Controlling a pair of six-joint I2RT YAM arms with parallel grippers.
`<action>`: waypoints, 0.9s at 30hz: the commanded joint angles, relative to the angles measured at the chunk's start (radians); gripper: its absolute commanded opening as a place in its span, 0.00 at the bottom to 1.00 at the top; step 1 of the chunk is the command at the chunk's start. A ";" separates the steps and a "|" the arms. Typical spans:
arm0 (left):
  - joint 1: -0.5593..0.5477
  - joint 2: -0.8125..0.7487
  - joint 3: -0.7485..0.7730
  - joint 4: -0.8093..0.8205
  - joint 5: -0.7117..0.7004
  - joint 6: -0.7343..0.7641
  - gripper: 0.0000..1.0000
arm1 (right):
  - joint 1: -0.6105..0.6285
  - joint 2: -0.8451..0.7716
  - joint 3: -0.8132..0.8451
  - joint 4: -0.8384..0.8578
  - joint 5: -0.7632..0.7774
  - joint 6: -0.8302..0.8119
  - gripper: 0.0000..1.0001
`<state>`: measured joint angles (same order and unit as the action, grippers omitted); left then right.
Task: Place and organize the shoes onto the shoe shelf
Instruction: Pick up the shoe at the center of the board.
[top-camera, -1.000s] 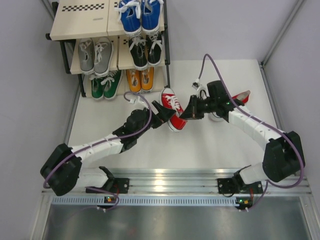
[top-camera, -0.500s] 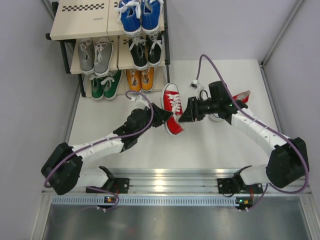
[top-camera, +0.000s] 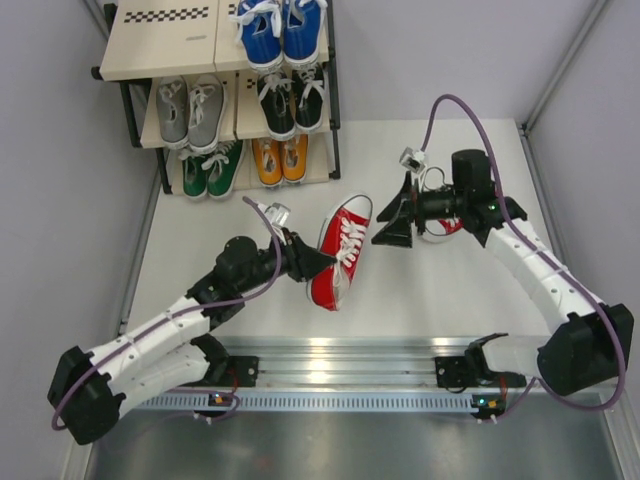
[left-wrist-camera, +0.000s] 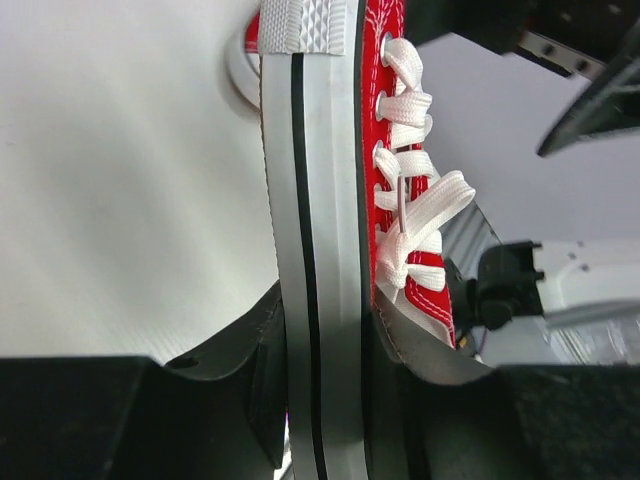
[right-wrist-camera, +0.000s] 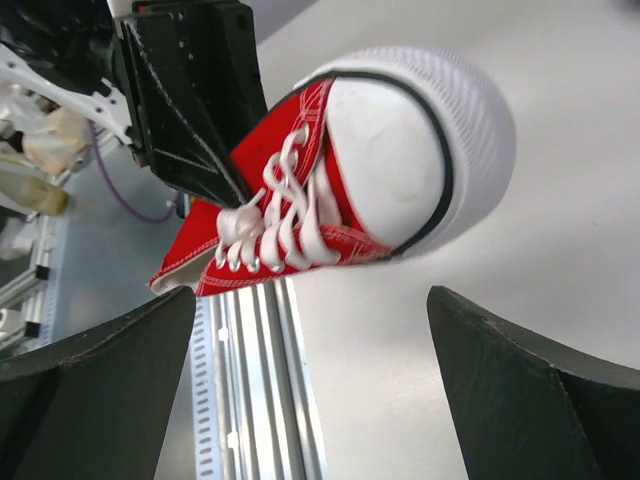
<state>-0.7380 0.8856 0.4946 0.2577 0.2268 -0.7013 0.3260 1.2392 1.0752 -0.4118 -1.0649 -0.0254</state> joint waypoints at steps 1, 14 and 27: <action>0.003 -0.068 0.009 0.080 0.189 0.051 0.00 | 0.016 0.009 -0.012 0.176 -0.152 0.102 0.99; 0.005 -0.043 0.050 0.212 0.362 -0.032 0.00 | 0.068 0.037 -0.034 0.331 -0.123 0.257 0.95; 0.005 -0.074 0.150 0.103 0.368 0.011 0.00 | 0.062 0.089 0.042 0.208 -0.090 0.215 0.97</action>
<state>-0.7238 0.8570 0.5373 0.2440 0.5117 -0.7277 0.3740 1.3170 1.0622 -0.1967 -1.1282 0.2226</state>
